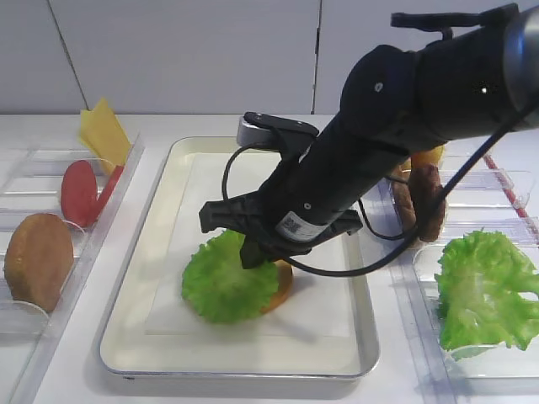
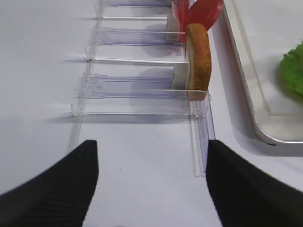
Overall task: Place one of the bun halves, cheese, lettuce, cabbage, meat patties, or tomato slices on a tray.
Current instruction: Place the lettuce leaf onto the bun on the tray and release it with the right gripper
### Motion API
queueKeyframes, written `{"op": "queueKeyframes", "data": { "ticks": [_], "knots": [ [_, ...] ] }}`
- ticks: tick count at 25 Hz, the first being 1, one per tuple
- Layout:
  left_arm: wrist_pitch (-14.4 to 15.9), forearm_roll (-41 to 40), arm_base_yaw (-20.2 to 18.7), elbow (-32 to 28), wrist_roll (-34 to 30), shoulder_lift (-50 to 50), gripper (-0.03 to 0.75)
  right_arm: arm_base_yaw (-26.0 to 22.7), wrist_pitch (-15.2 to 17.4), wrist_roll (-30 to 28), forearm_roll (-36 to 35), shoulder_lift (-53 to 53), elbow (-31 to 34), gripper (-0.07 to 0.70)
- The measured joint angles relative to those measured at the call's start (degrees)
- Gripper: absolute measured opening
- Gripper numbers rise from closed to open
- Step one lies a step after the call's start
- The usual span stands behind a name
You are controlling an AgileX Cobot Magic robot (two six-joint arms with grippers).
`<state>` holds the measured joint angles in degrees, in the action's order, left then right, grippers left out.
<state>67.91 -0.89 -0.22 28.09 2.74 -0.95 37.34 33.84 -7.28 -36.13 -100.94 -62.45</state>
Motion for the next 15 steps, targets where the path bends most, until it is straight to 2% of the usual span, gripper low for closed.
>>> {"op": "queueKeyframes", "data": {
  "ticks": [6,15],
  "knots": [
    [0.0,0.0,0.0,0.0,0.0,0.0,0.47,0.0,0.5,8.11,7.55,1.22,0.0,0.065],
    [0.0,0.0,0.0,0.0,0.0,0.0,0.47,0.0,0.86,9.85,9.41,1.22,0.0,0.065]
  ]
}}
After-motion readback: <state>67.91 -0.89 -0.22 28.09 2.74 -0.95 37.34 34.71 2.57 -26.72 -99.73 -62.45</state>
